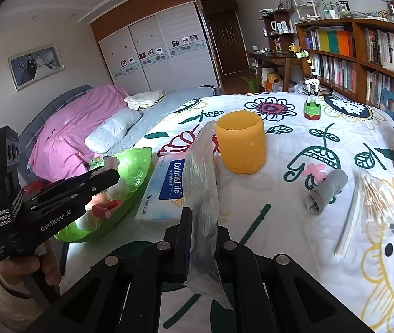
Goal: Organize soft objects
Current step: 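Carry the scrunchie and the plastic bag over the green bowl with both grippers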
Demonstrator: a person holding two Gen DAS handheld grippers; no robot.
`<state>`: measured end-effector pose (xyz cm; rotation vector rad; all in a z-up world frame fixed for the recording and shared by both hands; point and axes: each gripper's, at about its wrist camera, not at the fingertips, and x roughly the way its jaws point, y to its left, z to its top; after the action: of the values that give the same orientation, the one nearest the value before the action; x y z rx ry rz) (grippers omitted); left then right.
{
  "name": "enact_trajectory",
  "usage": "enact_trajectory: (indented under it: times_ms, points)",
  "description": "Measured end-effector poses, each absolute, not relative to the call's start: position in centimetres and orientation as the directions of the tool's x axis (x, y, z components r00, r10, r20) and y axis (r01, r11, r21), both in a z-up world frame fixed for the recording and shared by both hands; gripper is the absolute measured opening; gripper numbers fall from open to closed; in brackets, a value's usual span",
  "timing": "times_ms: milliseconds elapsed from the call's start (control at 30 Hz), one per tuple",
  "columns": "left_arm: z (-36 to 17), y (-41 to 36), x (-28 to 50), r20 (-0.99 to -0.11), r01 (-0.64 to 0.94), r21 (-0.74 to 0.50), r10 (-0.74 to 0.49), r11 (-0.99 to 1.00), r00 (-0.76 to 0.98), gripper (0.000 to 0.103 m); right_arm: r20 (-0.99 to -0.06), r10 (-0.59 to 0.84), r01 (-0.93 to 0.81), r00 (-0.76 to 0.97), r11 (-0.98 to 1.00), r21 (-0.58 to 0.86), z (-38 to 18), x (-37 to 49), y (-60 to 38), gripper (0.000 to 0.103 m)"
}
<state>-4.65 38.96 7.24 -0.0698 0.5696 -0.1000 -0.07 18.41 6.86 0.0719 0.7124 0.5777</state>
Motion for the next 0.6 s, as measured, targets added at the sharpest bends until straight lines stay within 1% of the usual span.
enact_trajectory:
  times_ms: [467, 500, 567, 600]
  points:
    - [6.9, 44.0, -5.3, -0.519, -0.078, -0.118, 0.006, 0.990, 0.855, 0.028, -0.593, 0.607, -0.586, 0.529, 0.767, 0.262, 7.9, 1.0, 23.9, 0.008]
    - [6.9, 44.3, -5.3, -0.520, -0.090, -0.117, 0.017, 0.989, 0.854, 0.030, -0.595, 0.614, -0.593, 0.519, 0.760, 0.266, 7.9, 1.2, 24.4, 0.008]
    - [6.8, 45.0, -5.4, -0.519, -0.116, -0.121, 0.037, 0.986, 0.854, 0.040, -0.595, 0.626, -0.608, 0.504, 0.747, 0.271, 7.9, 1.3, 25.1, 0.008]
    - [6.7, 45.3, -5.6, -0.515, -0.136, -0.122, 0.055, 0.983, 0.855, 0.049, -0.596, 0.631, -0.615, 0.497, 0.740, 0.273, 8.0, 1.5, 25.5, 0.008]
